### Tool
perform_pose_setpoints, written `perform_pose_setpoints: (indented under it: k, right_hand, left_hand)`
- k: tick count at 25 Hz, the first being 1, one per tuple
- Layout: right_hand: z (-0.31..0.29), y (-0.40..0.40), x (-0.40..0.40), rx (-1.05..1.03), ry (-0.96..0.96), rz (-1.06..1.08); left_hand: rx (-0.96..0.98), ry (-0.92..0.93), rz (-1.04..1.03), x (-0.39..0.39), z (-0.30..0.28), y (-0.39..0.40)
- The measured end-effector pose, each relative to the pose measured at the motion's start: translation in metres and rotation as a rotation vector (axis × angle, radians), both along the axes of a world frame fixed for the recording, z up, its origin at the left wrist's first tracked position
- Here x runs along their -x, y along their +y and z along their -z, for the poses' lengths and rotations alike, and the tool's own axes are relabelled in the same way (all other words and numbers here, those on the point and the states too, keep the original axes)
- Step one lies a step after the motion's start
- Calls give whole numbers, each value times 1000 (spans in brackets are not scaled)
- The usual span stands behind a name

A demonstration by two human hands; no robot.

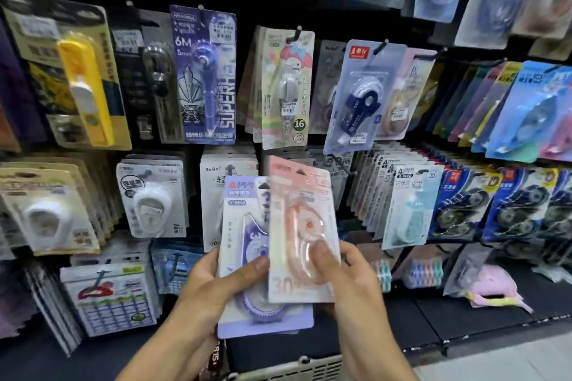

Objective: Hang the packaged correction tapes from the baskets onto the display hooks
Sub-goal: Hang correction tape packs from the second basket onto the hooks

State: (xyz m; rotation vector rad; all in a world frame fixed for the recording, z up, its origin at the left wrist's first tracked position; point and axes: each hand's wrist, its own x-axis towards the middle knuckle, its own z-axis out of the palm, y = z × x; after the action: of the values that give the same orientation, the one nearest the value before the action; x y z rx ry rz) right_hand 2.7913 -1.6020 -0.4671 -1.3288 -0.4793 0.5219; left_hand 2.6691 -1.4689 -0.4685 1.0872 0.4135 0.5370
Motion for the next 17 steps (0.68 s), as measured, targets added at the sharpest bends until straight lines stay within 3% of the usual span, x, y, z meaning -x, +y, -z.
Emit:
perform_pose_setpoints:
  k: [2,6,10,15,17]
  right_hand:
    - [-1,-1,-5,-34,100,15]
    - [-6,-12,-15,30,-22,109]
    - [-9,-26,-60,82,-25,303]
    - [-2,-17,-83,132,-85,292]
    - [-6,-6,-91,99,-7,264]
  left_hand:
    - [-39,-5,3,2,1,-1]
    - [-80,17,-73,0,8,2]
    - [-149,-21,-124,-12,3,14]
    - [-190,-8,-119,-38,3,12]
    - [-163,-14,-132,-43,7,12]
